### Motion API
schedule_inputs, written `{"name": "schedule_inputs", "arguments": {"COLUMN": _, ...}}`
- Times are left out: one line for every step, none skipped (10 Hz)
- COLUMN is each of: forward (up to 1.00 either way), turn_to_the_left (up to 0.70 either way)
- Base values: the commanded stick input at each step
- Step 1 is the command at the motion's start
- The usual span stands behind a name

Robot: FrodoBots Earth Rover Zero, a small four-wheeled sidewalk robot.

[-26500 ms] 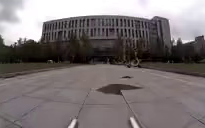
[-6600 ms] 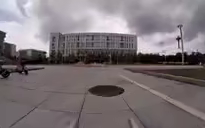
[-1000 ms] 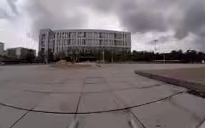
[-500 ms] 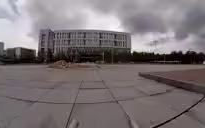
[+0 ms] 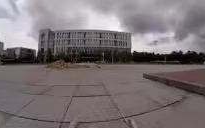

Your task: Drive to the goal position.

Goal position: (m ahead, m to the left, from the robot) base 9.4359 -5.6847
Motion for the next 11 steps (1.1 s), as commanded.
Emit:
{"name": "schedule_inputs", "arguments": {"forward": 1.0, "turn_to_the_left": -0.19}}
{"name": "schedule_inputs", "arguments": {"forward": 1.0, "turn_to_the_left": 0.0}}
{"name": "schedule_inputs", "arguments": {"forward": 1.0, "turn_to_the_left": 0.0}}
{"name": "schedule_inputs", "arguments": {"forward": 1.0, "turn_to_the_left": 0.0}}
{"name": "schedule_inputs", "arguments": {"forward": 1.0, "turn_to_the_left": 0.0}}
{"name": "schedule_inputs", "arguments": {"forward": 1.0, "turn_to_the_left": 0.0}}
{"name": "schedule_inputs", "arguments": {"forward": 1.0, "turn_to_the_left": 0.0}}
{"name": "schedule_inputs", "arguments": {"forward": 1.0, "turn_to_the_left": 0.0}}
{"name": "schedule_inputs", "arguments": {"forward": 1.0, "turn_to_the_left": 0.0}}
{"name": "schedule_inputs", "arguments": {"forward": 1.0, "turn_to_the_left": 0.0}}
{"name": "schedule_inputs", "arguments": {"forward": 1.0, "turn_to_the_left": 0.0}}
